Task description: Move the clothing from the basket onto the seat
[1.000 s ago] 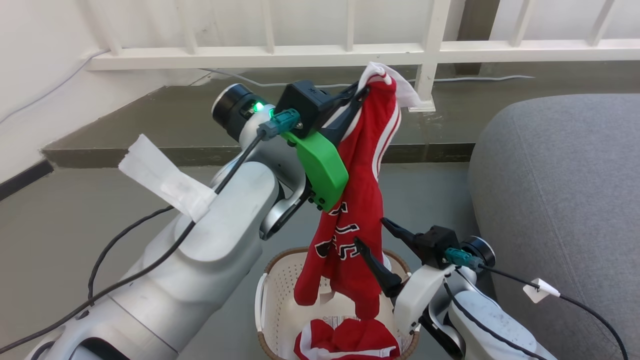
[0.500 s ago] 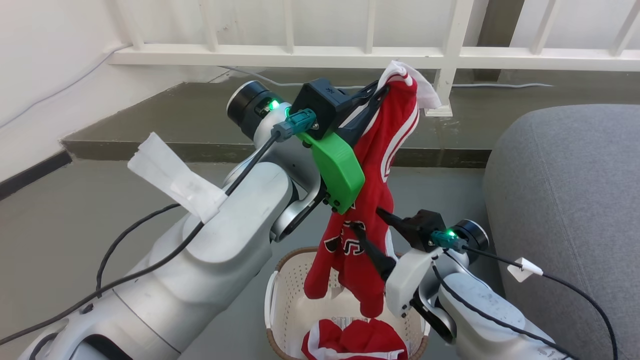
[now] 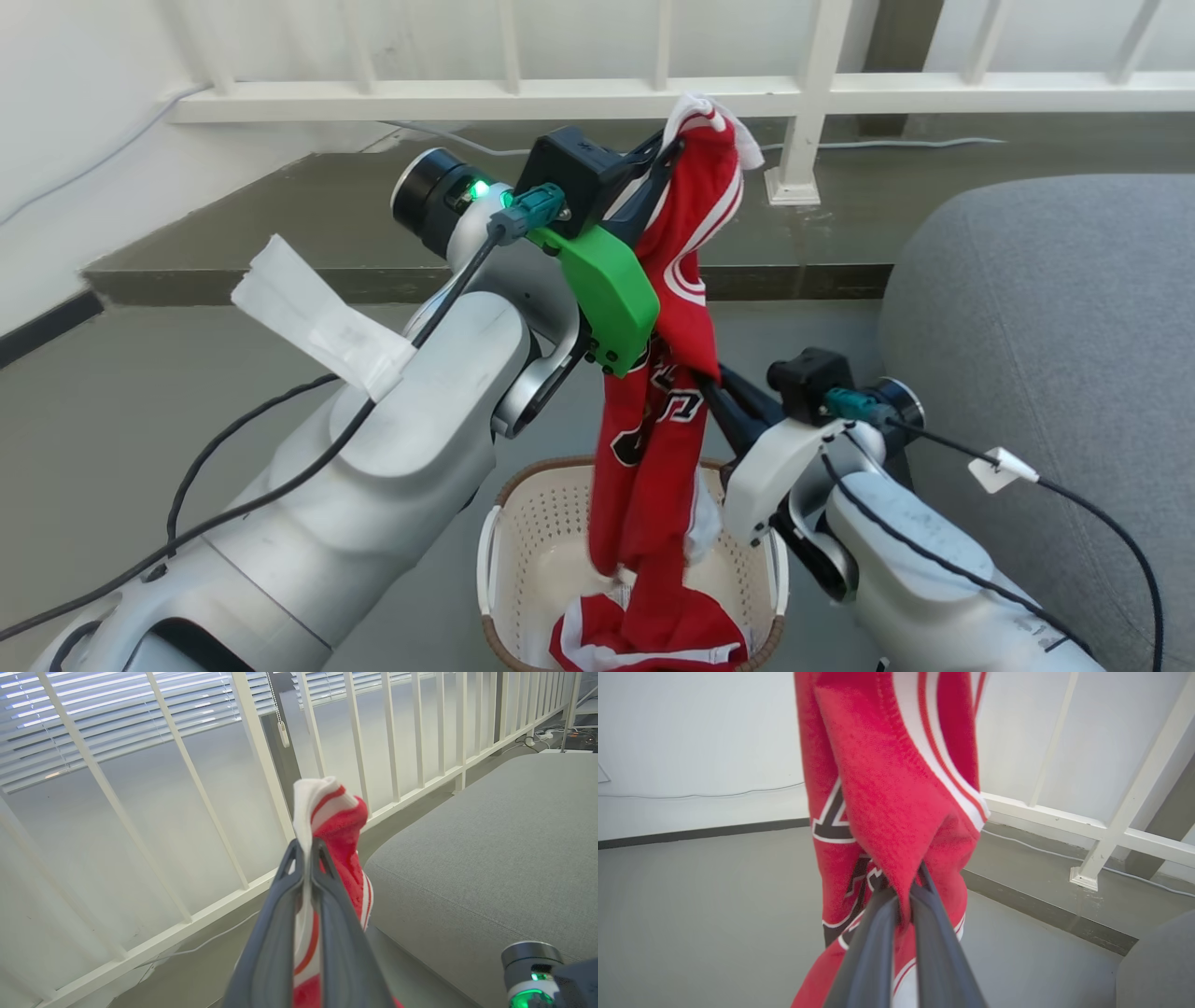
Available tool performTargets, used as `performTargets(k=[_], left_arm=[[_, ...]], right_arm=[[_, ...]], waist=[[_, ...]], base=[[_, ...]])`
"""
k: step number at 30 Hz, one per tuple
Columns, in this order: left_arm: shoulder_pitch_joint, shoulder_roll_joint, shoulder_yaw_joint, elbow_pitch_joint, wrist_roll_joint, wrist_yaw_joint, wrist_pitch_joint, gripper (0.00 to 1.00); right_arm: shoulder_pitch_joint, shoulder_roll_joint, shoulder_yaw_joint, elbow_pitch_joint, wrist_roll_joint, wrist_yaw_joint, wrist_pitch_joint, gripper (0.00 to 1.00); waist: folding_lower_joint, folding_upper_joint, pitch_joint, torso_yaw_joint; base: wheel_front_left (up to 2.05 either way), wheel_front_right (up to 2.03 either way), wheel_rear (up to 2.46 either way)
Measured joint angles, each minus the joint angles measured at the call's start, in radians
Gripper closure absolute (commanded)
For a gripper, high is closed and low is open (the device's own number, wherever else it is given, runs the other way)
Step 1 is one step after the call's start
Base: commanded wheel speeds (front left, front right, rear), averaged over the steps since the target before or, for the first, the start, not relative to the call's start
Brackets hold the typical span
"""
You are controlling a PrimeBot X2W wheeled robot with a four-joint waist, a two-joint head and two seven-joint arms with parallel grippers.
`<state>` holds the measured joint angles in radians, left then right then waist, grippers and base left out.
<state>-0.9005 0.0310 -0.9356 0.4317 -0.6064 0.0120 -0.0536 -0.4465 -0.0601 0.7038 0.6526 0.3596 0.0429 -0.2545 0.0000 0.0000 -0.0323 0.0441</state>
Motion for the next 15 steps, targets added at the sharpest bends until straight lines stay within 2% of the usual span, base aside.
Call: performTargets(k=[6, 14, 15], left_arm=[[0.042, 0.006, 0.007, 0.036, -0.008, 0.015, -0.001, 1.0], [0.111, 0.024, 0.024, 0.075, -0.046, 0.023, -0.027, 1.0], [0.118, 0.022, 0.028, 0.077, -0.055, 0.023, -0.035, 0.92]], right_arm=[[-0.001, -0.007, -0.088, -0.037, 0.01, -0.011, 0.0, 1.0], [-0.002, -0.07, -0.17, -0.133, 0.012, -0.012, 0.0, 1.0], [-0.002, -0.074, -0.178, -0.146, 0.012, -0.014, 0.0, 1.0]], waist=[[0.0, 0.0, 0.009, -0.038], [0.0, 0.0, 0.018, -0.092], [0.0, 0.0, 0.018, -0.098]], base=[[0.0, 0.0, 0.0], [0.0, 0.0, 0.0], [0.0, 0.0, 0.0]])
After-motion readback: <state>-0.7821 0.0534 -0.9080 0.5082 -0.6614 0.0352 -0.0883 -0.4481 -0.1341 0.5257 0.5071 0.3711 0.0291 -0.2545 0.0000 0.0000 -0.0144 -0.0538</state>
